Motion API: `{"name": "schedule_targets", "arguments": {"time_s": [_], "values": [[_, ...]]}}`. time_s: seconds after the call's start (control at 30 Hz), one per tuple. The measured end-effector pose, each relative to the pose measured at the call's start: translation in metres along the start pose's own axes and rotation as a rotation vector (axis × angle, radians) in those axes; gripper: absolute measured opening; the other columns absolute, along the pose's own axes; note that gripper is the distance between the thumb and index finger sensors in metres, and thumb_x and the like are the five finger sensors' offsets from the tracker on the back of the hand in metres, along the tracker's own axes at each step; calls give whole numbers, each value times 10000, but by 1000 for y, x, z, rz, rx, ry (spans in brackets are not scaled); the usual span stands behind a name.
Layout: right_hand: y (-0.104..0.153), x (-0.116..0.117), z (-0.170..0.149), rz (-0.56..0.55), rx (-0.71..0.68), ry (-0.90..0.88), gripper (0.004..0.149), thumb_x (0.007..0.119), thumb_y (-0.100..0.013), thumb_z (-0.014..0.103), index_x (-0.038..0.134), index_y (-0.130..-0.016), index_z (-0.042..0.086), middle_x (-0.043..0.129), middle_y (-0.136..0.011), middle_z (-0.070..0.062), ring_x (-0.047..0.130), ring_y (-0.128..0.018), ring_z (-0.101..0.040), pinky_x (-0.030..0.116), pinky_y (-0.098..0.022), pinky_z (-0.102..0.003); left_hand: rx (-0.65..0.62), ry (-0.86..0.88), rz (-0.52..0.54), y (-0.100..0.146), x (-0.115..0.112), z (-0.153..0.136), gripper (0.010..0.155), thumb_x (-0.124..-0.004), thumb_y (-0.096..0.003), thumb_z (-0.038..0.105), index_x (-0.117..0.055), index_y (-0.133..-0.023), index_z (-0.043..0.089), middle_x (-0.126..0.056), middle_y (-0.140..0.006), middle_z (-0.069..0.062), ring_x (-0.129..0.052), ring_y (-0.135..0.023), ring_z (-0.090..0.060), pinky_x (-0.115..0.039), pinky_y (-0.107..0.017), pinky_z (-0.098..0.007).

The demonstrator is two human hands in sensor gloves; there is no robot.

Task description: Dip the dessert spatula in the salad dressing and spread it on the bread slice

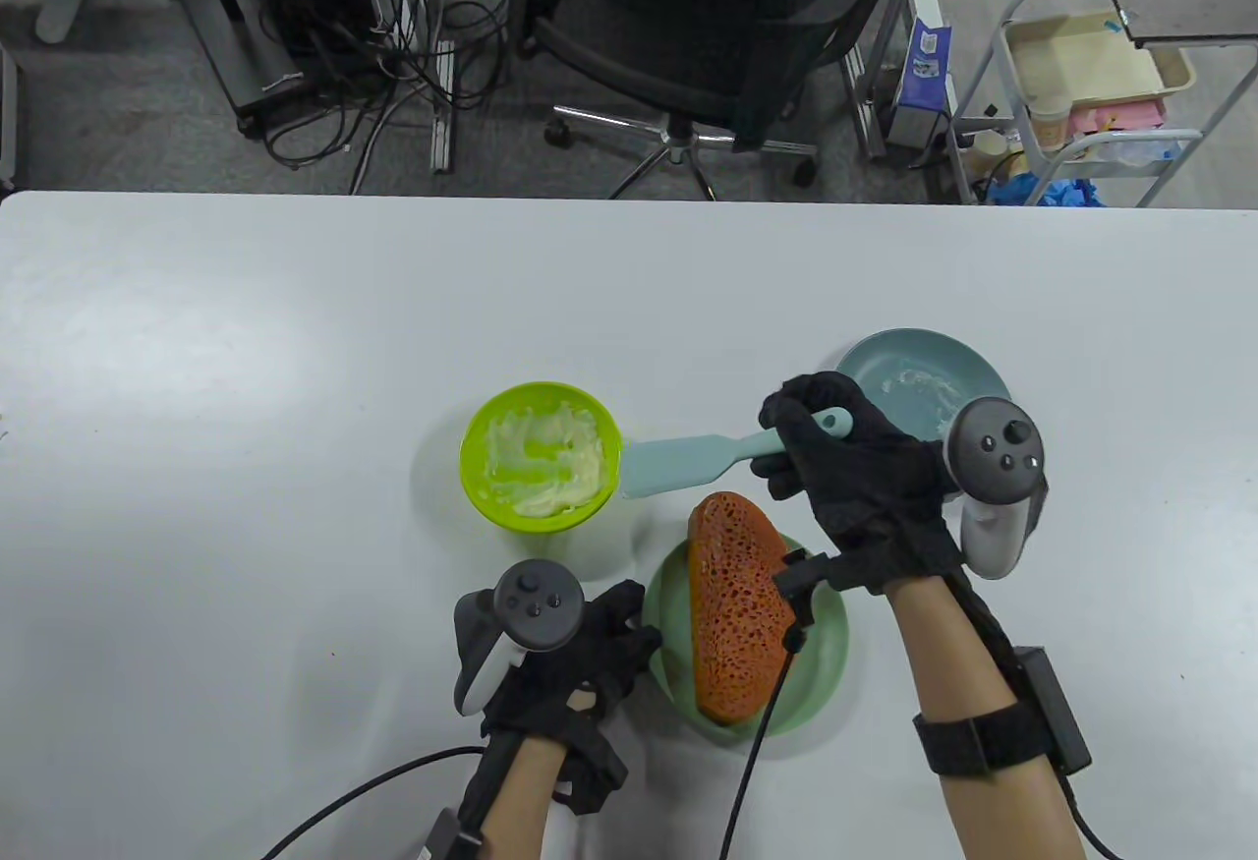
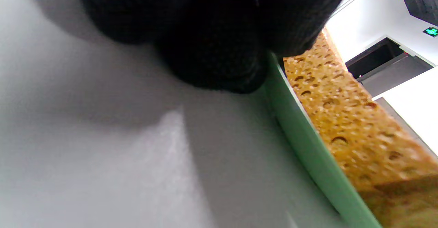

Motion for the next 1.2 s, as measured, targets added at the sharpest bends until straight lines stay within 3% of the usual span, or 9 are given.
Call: {"name": "schedule_targets", "arguments": {"time_s": [0.27,0.43,0.63,1.2], "values": [[36,-63,-47,-91,11,-197,447,970,-399,323,786,-778,171,893,-753,-183,1030,-404,-430,981,-260,-393,1,-4,4,1,-1,0,578,-853,-516,407,-704,-1008,144,-997,-655,16,-1047,-391,-116,-900,-267,-279],[54,-85,-75,-152,-7,-281,427,980,-392,323,805,-754,178,913,-720,-175,1032,-369,-414,975,-228,-380,2,-8,6,1,-1,0,576,-852,-517,408,-703,-1008,146,-997,-654,16,-1047,-389,-114,-901,-268,-275],[61,-95,-103,-187,-1,-367,374,887,-430,366,814,-742,175,904,-718,-190,1002,-373,-437,947,-230,-404,2,-7,4,1,-1,0,576,-850,-519,410,-700,-1009,147,-994,-654,19,-1045,-388,-113,-900,-270,-275],[60,-95,-141,-191,78,-390,356,857,-439,380,833,-740,193,914,-728,-176,977,-418,-446,909,-267,-433,-2,-10,-2,1,-2,1,569,-843,-524,398,-693,-1012,145,-986,-658,13,-1039,-391,-120,-897,-276,-274]]}}
Point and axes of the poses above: the tracker on the back of each hand, its own z axis roughly to the thumb side, its own y axis roughly from the fingertips to the wrist, x = y × z, the point moved 5 cm from there along -y, roughly from the wrist to the fingertips
